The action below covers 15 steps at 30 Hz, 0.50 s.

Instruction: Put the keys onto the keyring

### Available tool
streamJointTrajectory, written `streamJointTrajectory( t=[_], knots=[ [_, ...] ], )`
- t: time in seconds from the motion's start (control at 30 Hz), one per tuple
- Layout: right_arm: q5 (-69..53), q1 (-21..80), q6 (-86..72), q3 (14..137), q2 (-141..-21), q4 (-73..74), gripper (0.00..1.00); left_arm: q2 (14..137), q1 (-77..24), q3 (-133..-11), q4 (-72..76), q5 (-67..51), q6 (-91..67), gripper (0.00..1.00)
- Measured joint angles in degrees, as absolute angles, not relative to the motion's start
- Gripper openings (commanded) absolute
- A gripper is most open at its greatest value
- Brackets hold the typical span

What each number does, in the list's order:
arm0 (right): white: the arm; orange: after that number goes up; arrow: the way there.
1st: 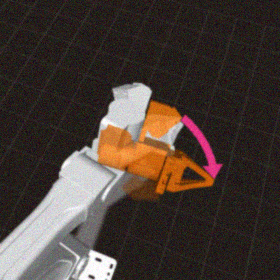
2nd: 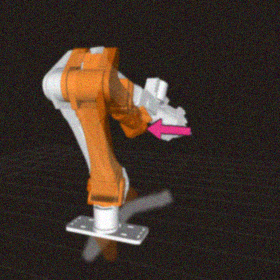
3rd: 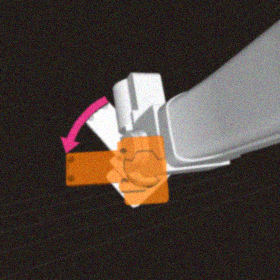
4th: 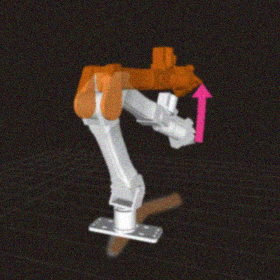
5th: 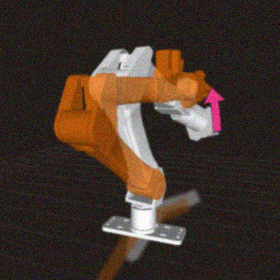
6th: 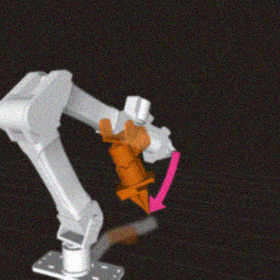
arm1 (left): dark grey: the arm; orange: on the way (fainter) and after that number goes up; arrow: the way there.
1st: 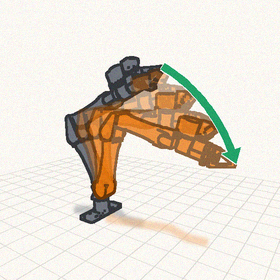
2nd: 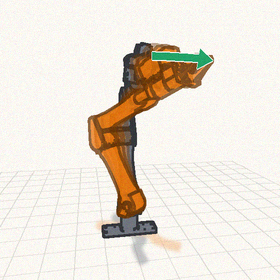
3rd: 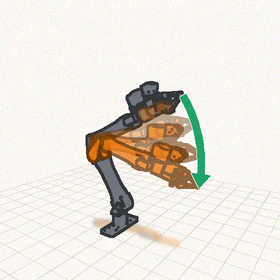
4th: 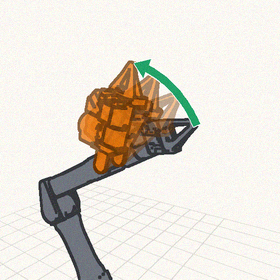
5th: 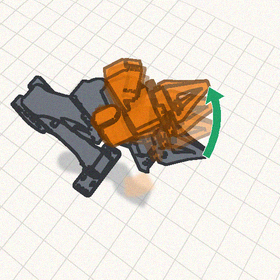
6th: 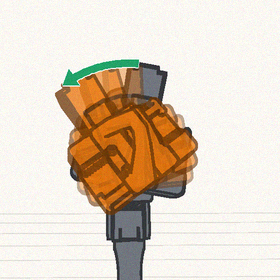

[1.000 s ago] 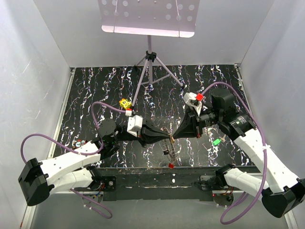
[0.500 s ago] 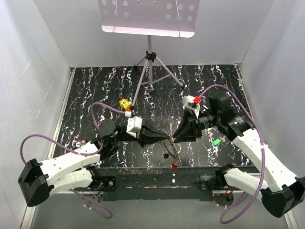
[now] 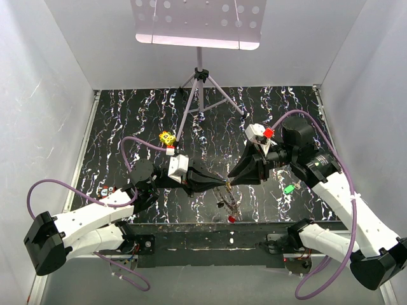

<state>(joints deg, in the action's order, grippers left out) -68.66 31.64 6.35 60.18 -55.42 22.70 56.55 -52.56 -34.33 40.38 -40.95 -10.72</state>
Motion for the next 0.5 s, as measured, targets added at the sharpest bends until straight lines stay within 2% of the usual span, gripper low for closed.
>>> streamJointTrajectory(
  t=[0.13,0.17,0.5],
  knots=[
    [-68.4,32.3,4.8,60.1,-55.7,21.4,0.04,56.6,-52.6,-34.3,40.9,-40.9,-11.0,0.0],
    [-68.4,32.4,4.5,60.1,-55.7,21.1,0.01,56.6,-52.6,-34.3,41.0,-40.9,-11.0,0.0],
    [-71.5,32.7,3.1,60.1,-56.0,21.1,0.01,56.4,-52.2,-34.2,40.8,-41.3,-10.6,0.0]
  ],
)
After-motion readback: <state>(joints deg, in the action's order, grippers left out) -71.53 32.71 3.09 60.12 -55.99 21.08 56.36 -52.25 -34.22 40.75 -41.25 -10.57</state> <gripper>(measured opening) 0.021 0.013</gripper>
